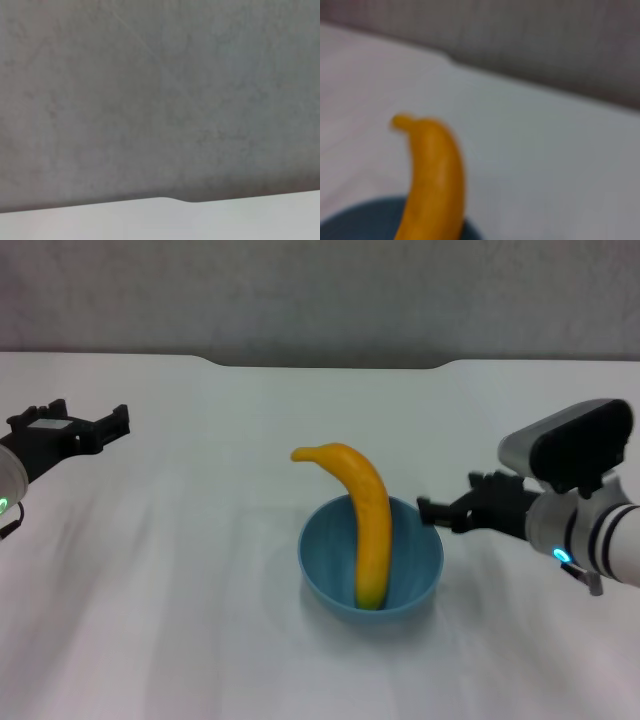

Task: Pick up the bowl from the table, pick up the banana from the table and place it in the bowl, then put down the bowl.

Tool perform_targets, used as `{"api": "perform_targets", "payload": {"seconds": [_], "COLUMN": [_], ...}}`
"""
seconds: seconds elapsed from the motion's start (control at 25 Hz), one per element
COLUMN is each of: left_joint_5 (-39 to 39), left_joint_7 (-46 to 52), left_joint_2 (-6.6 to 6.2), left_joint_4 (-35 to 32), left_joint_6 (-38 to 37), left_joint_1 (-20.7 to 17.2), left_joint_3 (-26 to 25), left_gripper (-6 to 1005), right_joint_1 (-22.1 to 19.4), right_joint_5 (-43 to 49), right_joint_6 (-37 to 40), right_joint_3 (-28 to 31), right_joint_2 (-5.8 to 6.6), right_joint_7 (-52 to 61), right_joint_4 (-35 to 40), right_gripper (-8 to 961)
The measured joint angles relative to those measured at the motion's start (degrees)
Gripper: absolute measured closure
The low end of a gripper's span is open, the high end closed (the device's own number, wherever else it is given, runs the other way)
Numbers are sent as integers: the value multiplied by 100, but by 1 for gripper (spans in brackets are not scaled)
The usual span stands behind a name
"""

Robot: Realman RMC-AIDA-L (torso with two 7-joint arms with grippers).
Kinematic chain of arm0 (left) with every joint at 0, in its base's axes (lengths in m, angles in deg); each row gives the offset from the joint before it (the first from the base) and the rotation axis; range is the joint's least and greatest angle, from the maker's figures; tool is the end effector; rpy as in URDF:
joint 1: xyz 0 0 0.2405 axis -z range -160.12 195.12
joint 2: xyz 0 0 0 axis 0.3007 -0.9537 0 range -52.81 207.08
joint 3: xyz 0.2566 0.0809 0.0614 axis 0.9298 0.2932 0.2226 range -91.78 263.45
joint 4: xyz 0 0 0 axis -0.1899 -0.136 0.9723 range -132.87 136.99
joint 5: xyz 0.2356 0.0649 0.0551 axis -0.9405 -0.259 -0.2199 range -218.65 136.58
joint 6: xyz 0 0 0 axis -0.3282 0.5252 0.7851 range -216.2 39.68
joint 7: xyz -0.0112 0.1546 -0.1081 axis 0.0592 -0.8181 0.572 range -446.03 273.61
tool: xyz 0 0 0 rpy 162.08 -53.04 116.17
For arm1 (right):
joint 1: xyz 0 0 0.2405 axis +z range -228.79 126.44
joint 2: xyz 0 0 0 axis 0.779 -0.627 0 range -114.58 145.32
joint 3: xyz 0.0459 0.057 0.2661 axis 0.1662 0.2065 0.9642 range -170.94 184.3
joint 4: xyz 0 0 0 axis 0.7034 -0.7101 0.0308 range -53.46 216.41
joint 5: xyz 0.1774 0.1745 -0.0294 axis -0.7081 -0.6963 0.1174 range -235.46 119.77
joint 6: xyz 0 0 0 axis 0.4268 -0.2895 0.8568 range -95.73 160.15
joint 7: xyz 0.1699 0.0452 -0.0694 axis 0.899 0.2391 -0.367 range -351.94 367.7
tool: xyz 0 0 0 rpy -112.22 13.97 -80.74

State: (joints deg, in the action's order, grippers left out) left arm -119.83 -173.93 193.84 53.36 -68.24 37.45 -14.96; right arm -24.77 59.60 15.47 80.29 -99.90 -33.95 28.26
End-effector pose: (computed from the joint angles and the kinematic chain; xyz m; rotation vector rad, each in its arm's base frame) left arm -0.3303 0.4899 0.0022 -1.8233 -0.8587 -0.4381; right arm 0.2608 0.4683 -0.1225 -2.2000 0.7827 0.1738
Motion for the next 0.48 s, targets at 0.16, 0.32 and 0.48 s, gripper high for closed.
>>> {"api": "perform_targets", "payload": {"seconds": [0.16, 0.32, 0.48], "left_joint_5": [336, 600, 740], "left_joint_7": [-344, -579, -689], "left_joint_2": [13, 13, 18], "left_joint_4": [-45, -61, -138], "left_joint_6": [11, 19, 26], "left_joint_1": [-62, -159, -226], "left_joint_3": [17, 39, 44], "left_gripper": [105, 106, 106], "right_joint_1": [-528, -974, -1187], "right_joint_5": [205, 207, 181], "right_joint_6": [692, 1720, 3047], "right_joint_3": [-197, -661, -1195], "right_joint_2": [-1, -3, -5], "right_joint_7": [-107, -434, -478], "right_joint_4": [-554, -834, -616], "right_gripper": [72, 72, 72]}}
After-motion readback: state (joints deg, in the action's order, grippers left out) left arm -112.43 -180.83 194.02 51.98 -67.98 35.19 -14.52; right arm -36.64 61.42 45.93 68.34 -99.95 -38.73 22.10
